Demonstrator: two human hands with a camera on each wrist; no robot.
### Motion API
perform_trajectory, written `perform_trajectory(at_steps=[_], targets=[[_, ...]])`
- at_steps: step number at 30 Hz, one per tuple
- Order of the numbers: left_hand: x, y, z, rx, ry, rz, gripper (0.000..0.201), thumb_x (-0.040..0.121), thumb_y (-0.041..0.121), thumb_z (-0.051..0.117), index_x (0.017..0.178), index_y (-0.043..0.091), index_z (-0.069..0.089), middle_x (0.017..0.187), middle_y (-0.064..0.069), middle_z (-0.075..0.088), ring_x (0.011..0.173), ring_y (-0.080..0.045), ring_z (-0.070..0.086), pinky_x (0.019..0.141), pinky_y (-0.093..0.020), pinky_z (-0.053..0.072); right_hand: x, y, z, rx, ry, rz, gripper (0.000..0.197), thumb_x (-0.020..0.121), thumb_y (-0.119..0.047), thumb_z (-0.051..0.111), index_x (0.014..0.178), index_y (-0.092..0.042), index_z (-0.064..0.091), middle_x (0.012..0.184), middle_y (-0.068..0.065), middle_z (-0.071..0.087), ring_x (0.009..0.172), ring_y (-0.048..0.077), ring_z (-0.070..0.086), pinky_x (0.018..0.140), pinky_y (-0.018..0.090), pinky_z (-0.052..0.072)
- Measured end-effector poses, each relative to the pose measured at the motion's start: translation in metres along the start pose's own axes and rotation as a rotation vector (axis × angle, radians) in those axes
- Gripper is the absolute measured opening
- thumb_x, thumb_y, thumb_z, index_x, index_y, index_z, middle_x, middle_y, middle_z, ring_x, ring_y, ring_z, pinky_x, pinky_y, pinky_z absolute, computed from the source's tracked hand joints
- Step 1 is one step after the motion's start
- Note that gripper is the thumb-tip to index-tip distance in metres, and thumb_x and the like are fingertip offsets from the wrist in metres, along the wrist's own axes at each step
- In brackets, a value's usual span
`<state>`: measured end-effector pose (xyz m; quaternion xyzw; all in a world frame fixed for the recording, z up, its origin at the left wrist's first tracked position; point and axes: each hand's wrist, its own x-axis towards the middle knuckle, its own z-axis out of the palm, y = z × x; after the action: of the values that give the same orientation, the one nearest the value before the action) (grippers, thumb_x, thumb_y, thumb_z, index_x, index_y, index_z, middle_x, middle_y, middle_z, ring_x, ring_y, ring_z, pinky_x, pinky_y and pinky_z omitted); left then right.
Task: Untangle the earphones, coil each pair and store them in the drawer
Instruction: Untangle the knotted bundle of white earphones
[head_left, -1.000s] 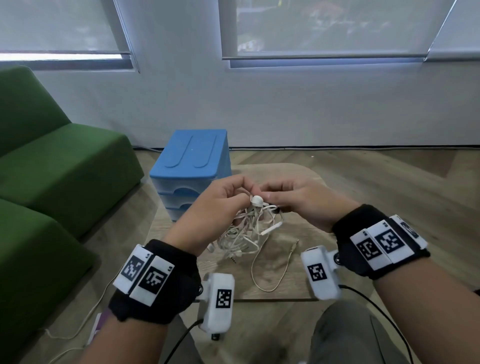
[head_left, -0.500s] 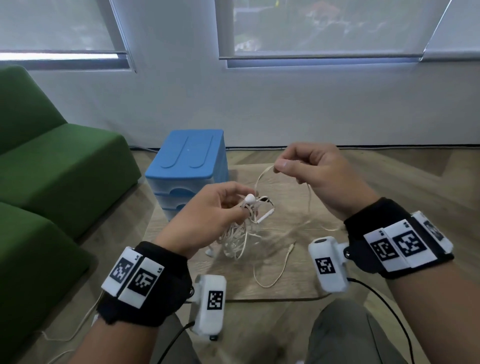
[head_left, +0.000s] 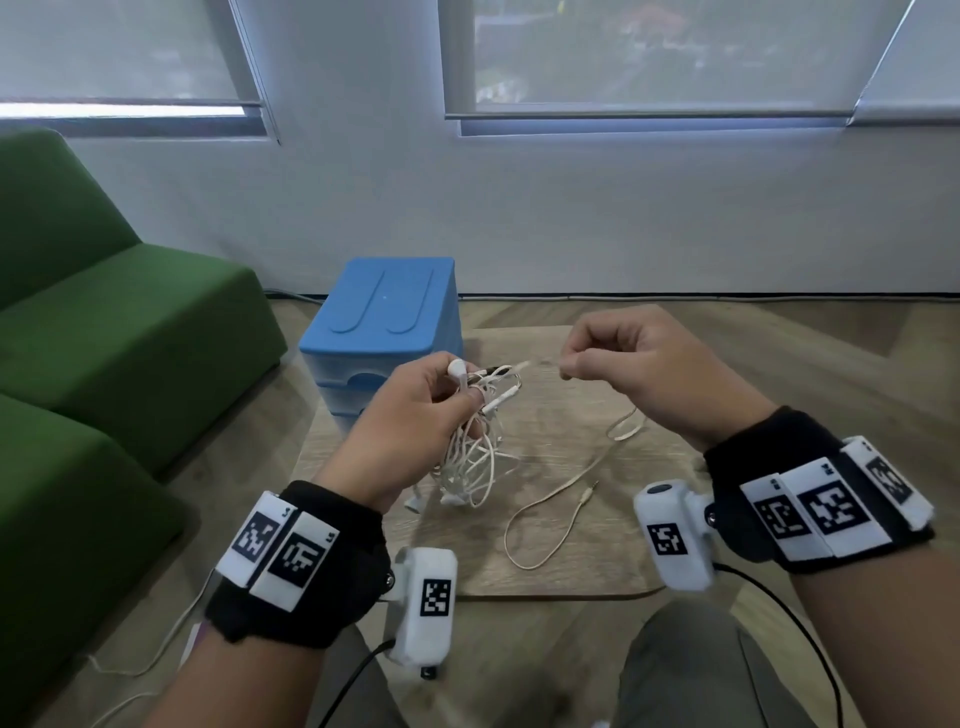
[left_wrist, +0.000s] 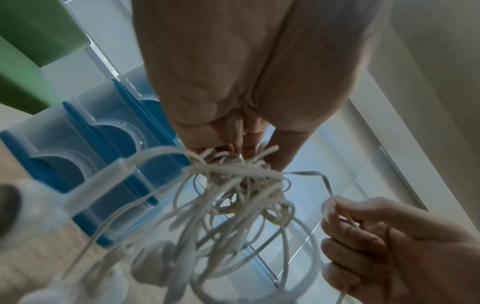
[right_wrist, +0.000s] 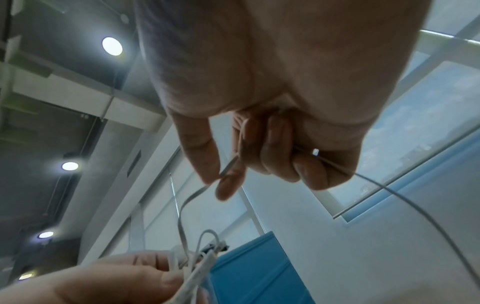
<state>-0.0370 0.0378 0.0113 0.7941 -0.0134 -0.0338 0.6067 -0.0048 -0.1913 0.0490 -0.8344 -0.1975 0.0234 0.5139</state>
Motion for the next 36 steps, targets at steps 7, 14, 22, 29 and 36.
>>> perform_trajectory(at_steps=[7, 14, 22, 29, 36], targets=[[0.0, 0.001, -0.003, -0.079, -0.018, -0.034, 0.02, 0.093, -0.005, 0.065, 0.108, 0.008, 0.07, 0.088, -0.013, 0.076, 0.076, -0.021, 0.068, 0.078, -0.041, 0.049, 0.003, -0.009, -0.002, -0.086, -0.06, -0.035, 0.014, 0.09, -0.005, 0.07, 0.087, -0.016, 0.08, 0.049, -0.005, 0.05, 0.05, 0.015, 0.04, 0.054, 0.021, 0.034], [-0.002, 0.001, -0.003, -0.089, -0.027, -0.015, 0.019, 0.089, -0.004, 0.071, 0.1, 0.009, 0.079, 0.089, -0.022, 0.077, 0.078, -0.02, 0.069, 0.075, -0.029, 0.053, -0.001, -0.019, 0.005, -0.083, -0.234, -0.061, 0.008, 0.09, -0.025, 0.077, 0.088, -0.018, 0.078, 0.059, 0.005, 0.041, 0.059, 0.022, 0.035, 0.057, 0.032, 0.029], [-0.004, -0.001, -0.002, -0.154, -0.024, 0.015, 0.012, 0.093, 0.001, 0.072, 0.104, 0.003, 0.077, 0.084, -0.018, 0.075, 0.074, -0.017, 0.07, 0.068, -0.022, 0.055, 0.002, -0.002, 0.016, -0.265, -0.123, -0.066, 0.015, 0.087, -0.039, 0.078, 0.082, -0.025, 0.074, 0.061, -0.002, 0.061, 0.053, 0.005, 0.049, 0.058, 0.031, 0.044], [-0.005, 0.0, -0.001, -0.206, -0.008, 0.047, 0.016, 0.093, 0.001, 0.072, 0.107, 0.004, 0.078, 0.086, -0.018, 0.074, 0.076, -0.018, 0.071, 0.072, -0.025, 0.058, 0.002, 0.008, 0.038, -0.291, -0.107, -0.039, 0.015, 0.089, -0.033, 0.077, 0.078, -0.024, 0.071, 0.067, -0.008, 0.063, 0.06, 0.004, 0.054, 0.06, 0.022, 0.042], [-0.006, -0.001, 0.0, -0.121, -0.008, 0.063, 0.013, 0.097, 0.009, 0.07, 0.105, 0.011, 0.08, 0.088, -0.023, 0.075, 0.077, -0.018, 0.069, 0.076, -0.03, 0.057, 0.0, -0.001, 0.039, -0.285, 0.1, -0.141, 0.014, 0.089, -0.024, 0.074, 0.076, -0.02, 0.075, 0.07, -0.004, 0.07, 0.069, 0.013, 0.063, 0.07, 0.034, 0.05]])
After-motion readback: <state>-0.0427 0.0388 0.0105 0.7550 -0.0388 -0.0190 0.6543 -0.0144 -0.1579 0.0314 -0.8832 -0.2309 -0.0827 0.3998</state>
